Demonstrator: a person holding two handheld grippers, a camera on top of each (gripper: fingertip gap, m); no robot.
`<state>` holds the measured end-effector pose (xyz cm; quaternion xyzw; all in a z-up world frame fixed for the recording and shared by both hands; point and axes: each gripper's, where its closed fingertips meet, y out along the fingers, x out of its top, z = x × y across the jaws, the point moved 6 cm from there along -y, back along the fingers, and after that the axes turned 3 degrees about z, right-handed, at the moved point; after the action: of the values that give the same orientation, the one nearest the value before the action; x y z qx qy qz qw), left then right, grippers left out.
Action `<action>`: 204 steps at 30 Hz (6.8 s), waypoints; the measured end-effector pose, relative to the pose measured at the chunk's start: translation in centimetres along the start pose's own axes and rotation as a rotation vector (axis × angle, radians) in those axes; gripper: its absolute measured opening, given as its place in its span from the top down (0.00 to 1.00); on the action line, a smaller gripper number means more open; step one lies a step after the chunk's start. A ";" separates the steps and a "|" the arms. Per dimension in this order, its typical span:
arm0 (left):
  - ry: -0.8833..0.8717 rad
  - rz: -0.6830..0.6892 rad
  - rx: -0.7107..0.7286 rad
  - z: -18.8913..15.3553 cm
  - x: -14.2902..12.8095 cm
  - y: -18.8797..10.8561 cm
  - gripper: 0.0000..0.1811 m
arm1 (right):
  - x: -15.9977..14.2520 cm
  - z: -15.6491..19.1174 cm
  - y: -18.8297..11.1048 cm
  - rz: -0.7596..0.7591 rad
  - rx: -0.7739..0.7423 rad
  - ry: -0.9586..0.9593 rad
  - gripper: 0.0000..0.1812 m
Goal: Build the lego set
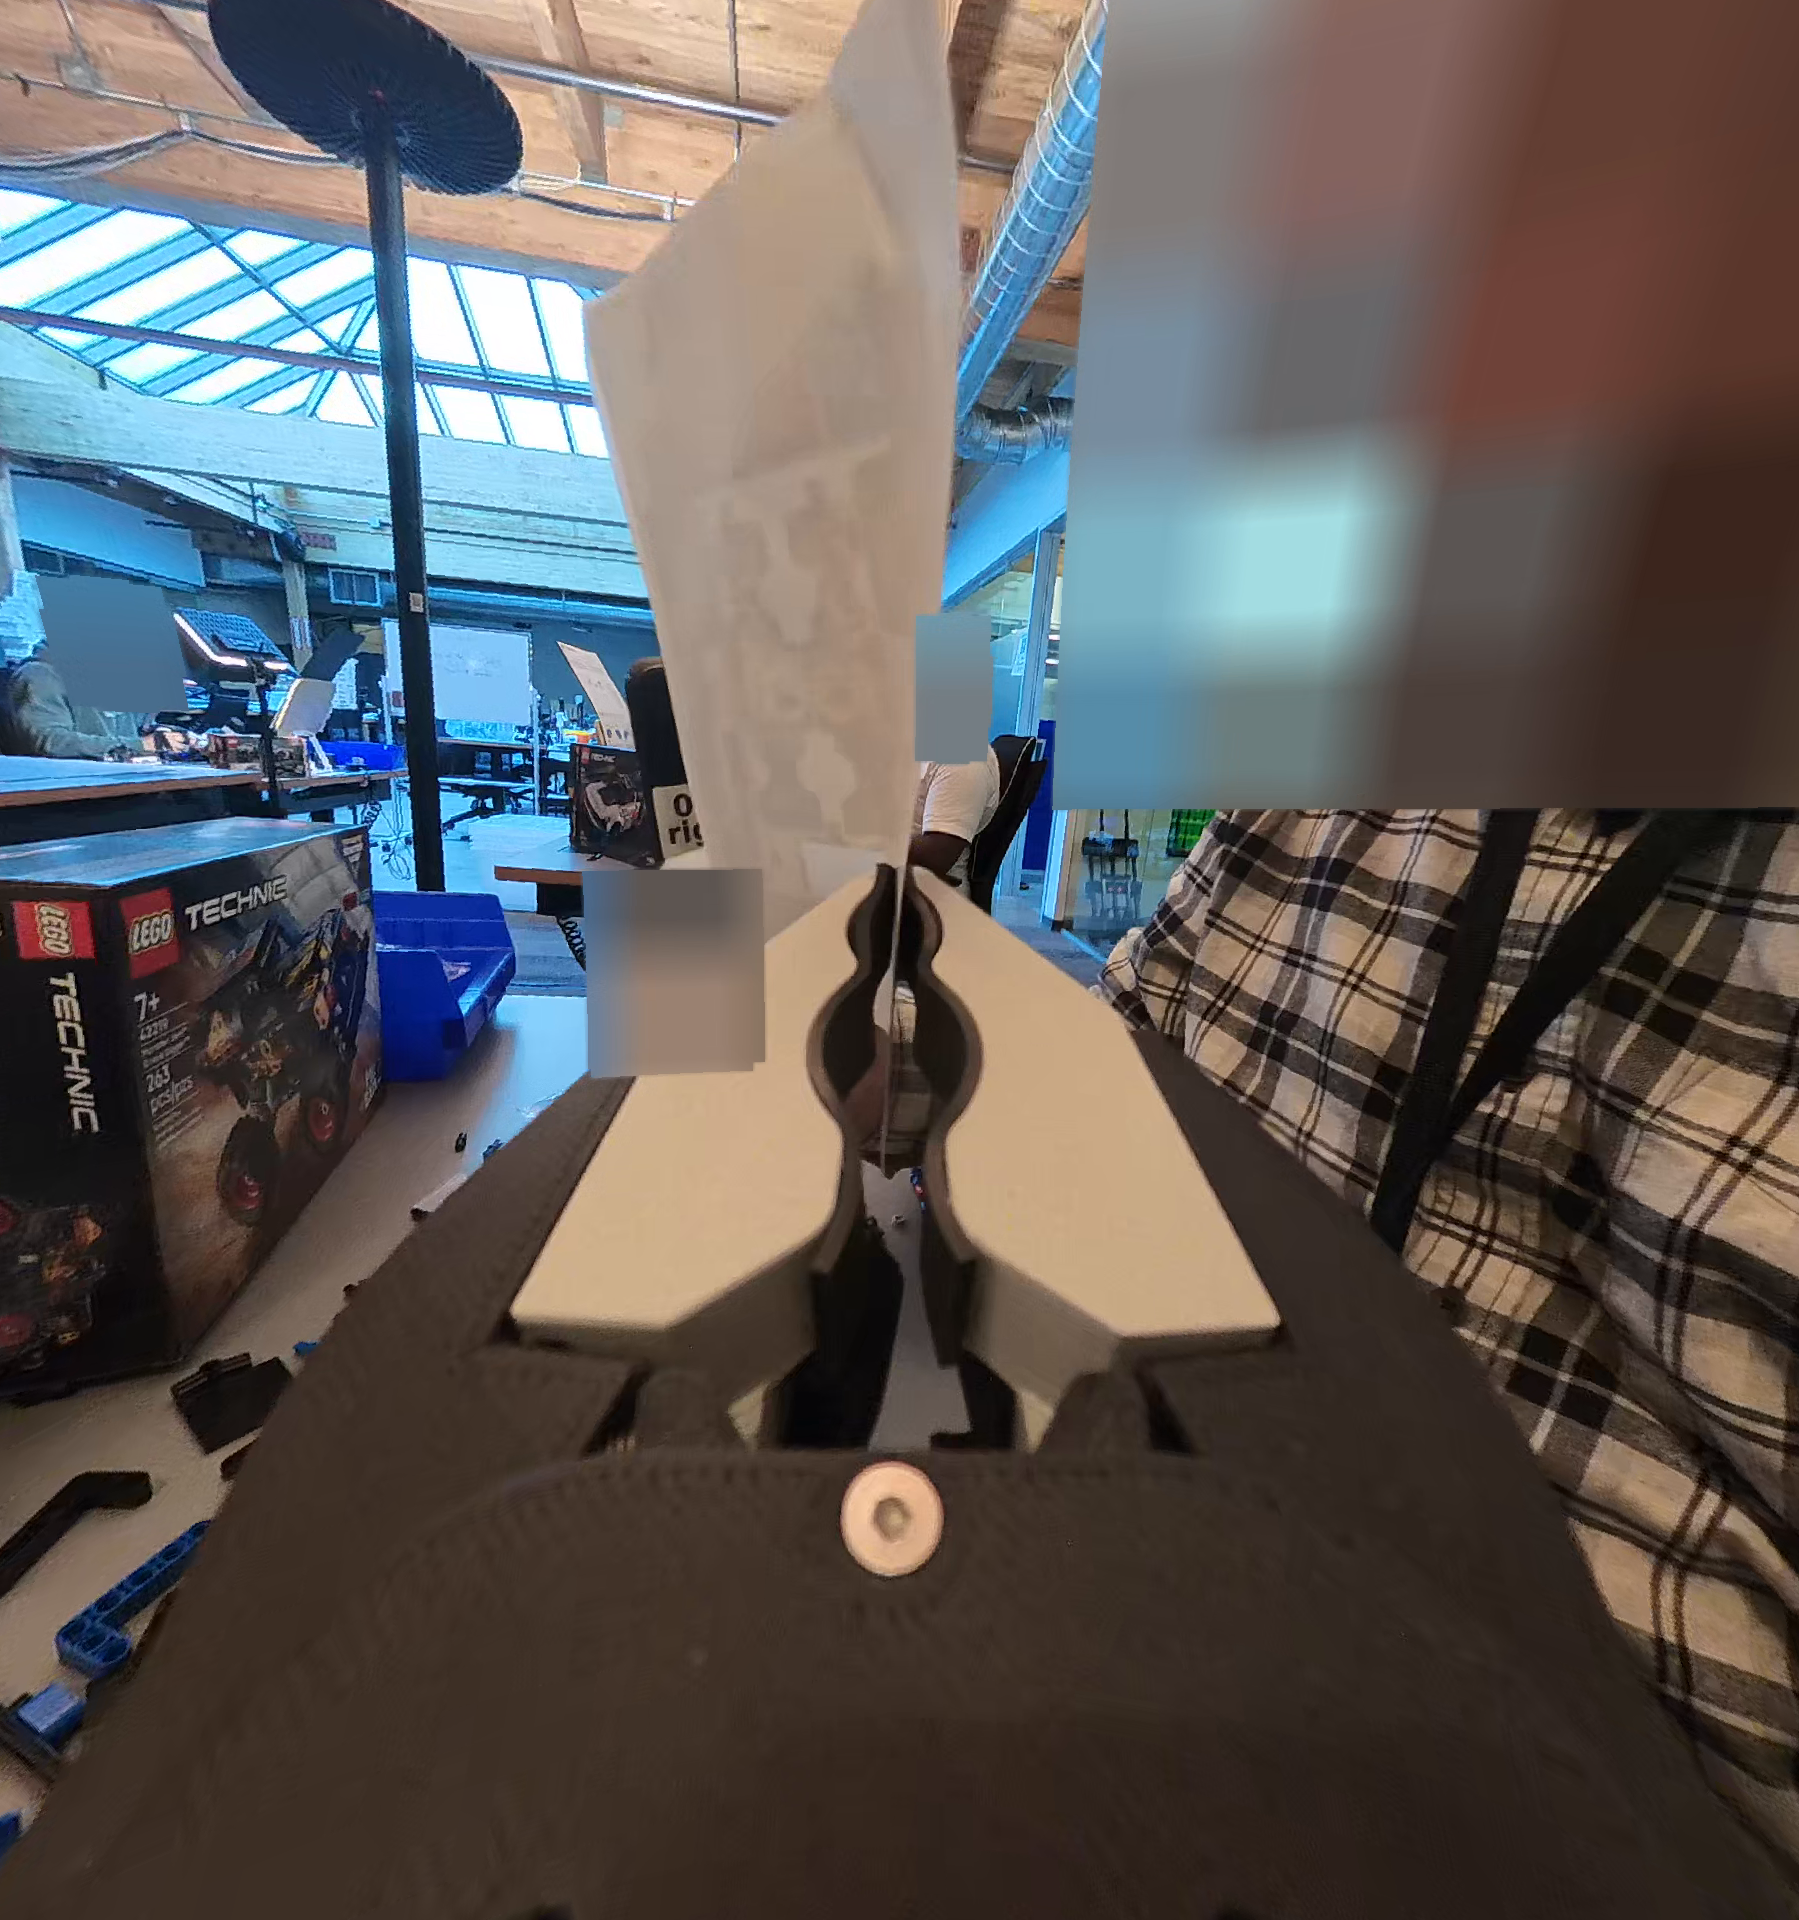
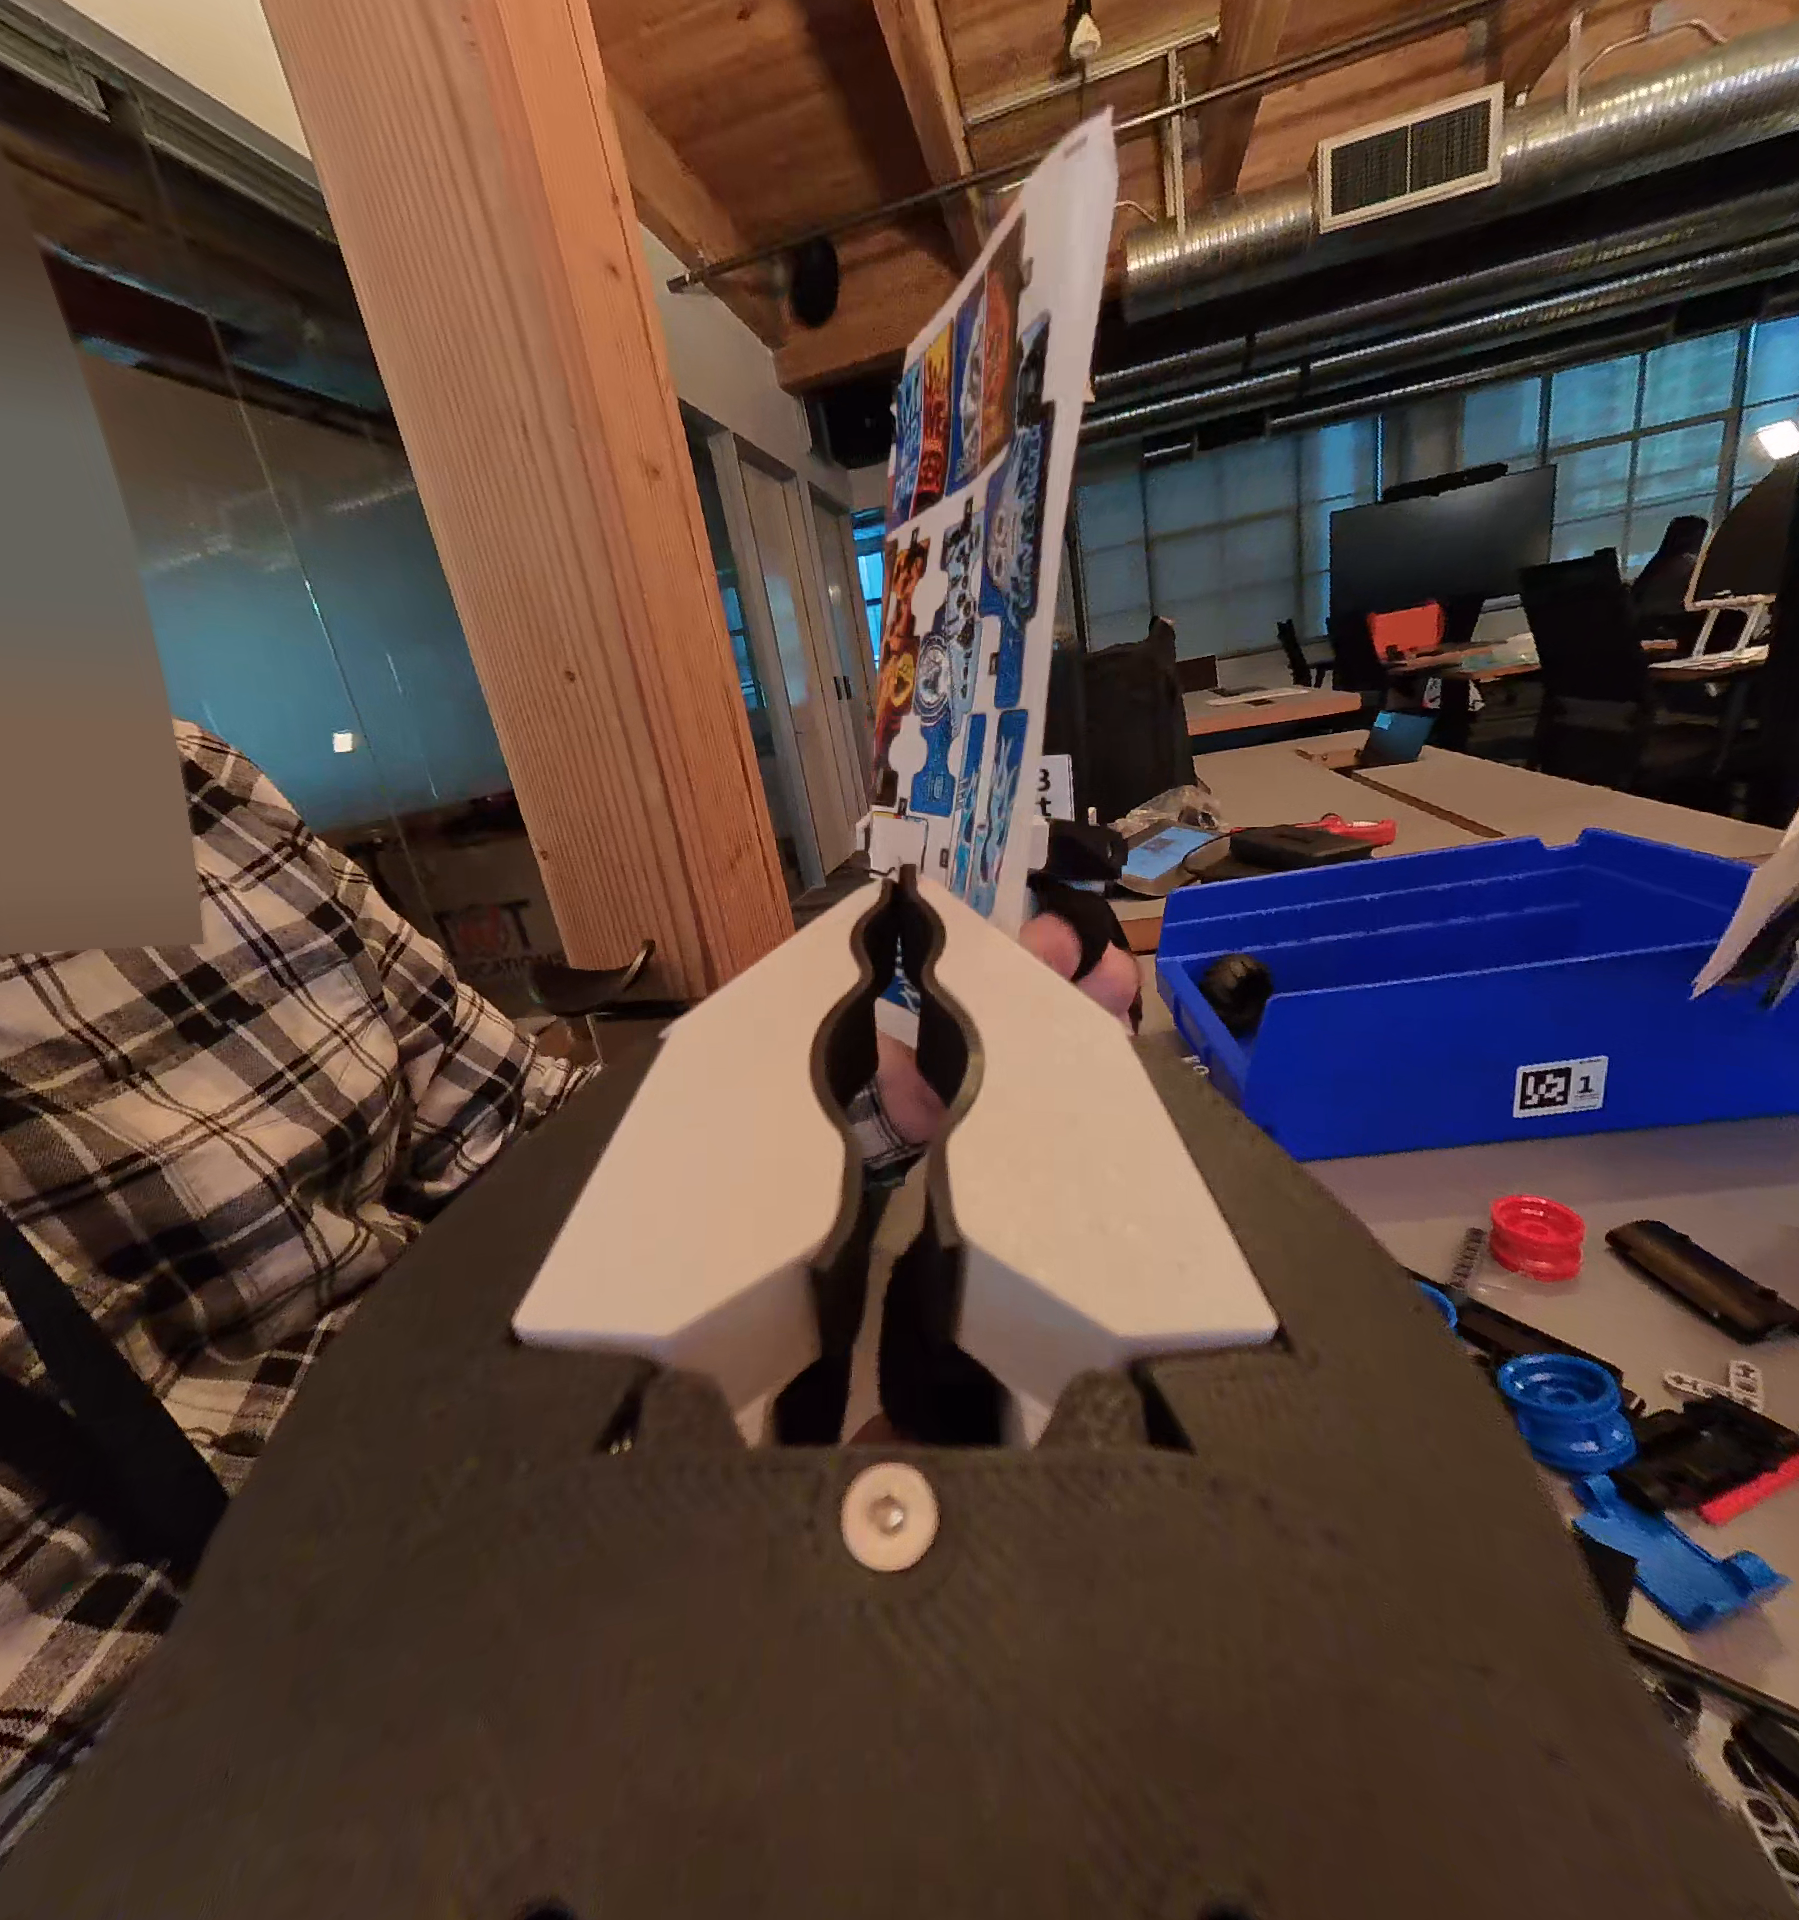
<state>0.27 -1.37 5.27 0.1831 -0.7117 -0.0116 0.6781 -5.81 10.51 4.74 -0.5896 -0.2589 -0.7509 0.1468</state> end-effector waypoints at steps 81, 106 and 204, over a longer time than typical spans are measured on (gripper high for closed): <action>0.172 1.251 0.535 4.2 -17.0 -5.2 0.98 | -4.2 -4.3 -4.8 0.380 -0.375 -0.222 1.00; 0.973 1.457 0.645 2.9 -17.8 -5.9 0.96 | -5.7 -4.5 -4.2 0.484 -0.401 -0.307 1.00; 0.411 0.934 0.732 1.4 -11.7 -7.1 0.95 | -9.6 -2.5 1.1 0.795 -0.187 -0.894 1.00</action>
<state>0.79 -5.04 -7.96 0.0716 -0.5296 0.5657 0.6280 -4.69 7.39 -4.70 -0.9099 0.0119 -0.3376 0.2408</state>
